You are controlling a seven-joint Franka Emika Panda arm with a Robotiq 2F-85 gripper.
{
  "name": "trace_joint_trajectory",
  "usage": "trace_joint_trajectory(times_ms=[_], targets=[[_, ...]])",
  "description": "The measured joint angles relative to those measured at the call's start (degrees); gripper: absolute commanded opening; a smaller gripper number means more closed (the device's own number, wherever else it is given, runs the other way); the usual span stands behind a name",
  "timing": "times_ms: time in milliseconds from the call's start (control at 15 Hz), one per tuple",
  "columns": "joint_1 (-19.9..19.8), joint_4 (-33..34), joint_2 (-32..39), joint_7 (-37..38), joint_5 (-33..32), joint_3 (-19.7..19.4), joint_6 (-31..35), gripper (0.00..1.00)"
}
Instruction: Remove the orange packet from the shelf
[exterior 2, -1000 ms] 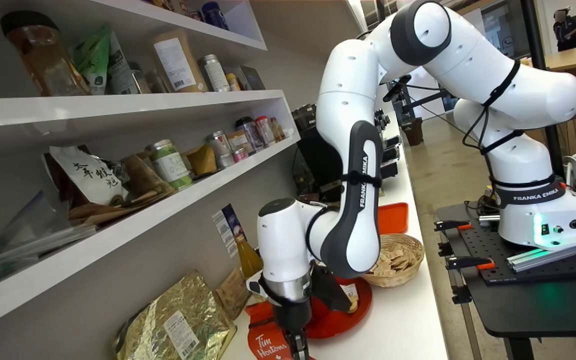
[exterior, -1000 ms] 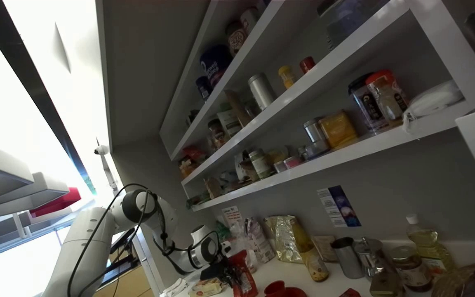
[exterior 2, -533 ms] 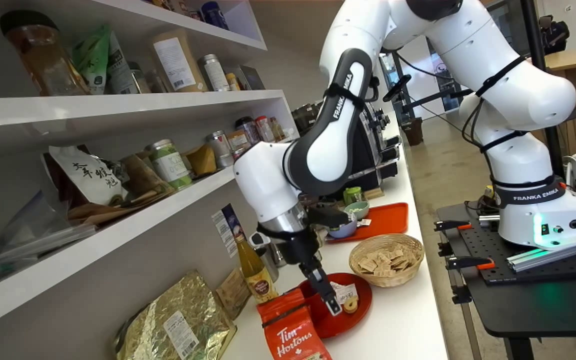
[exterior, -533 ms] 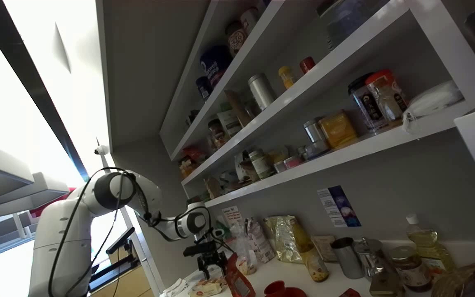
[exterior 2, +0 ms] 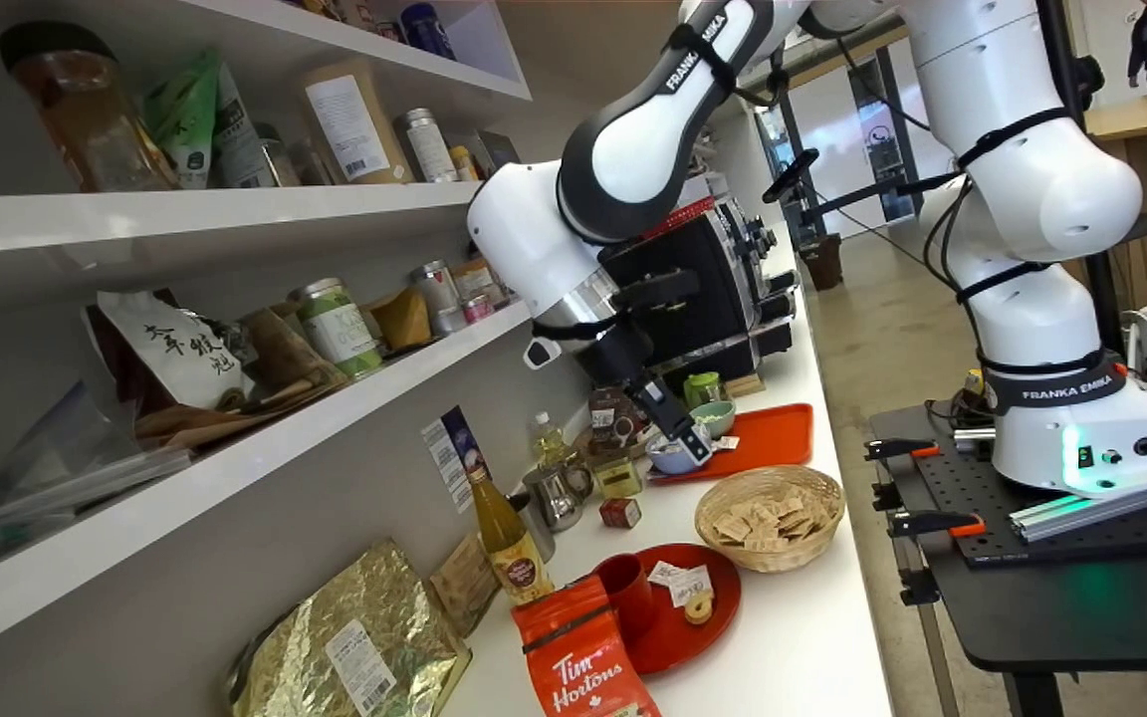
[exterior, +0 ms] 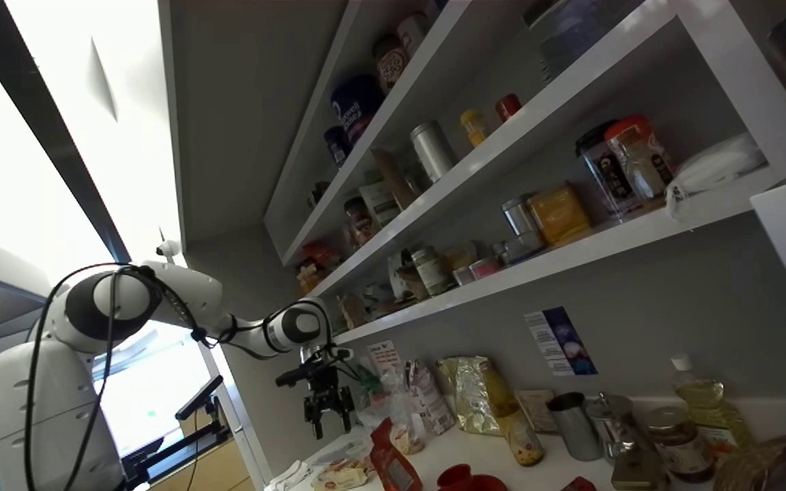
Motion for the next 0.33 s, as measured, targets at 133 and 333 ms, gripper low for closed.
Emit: trace_joint_trajectory(times_ms=[133, 333], targets=[[-0.39, -2.0, -3.95, 0.82, 0.85, -0.19, -1.92, 1.0], [-0.42, -4.04, -6.86, 1.0, 1.06, -0.31, -2.14, 1.0]])
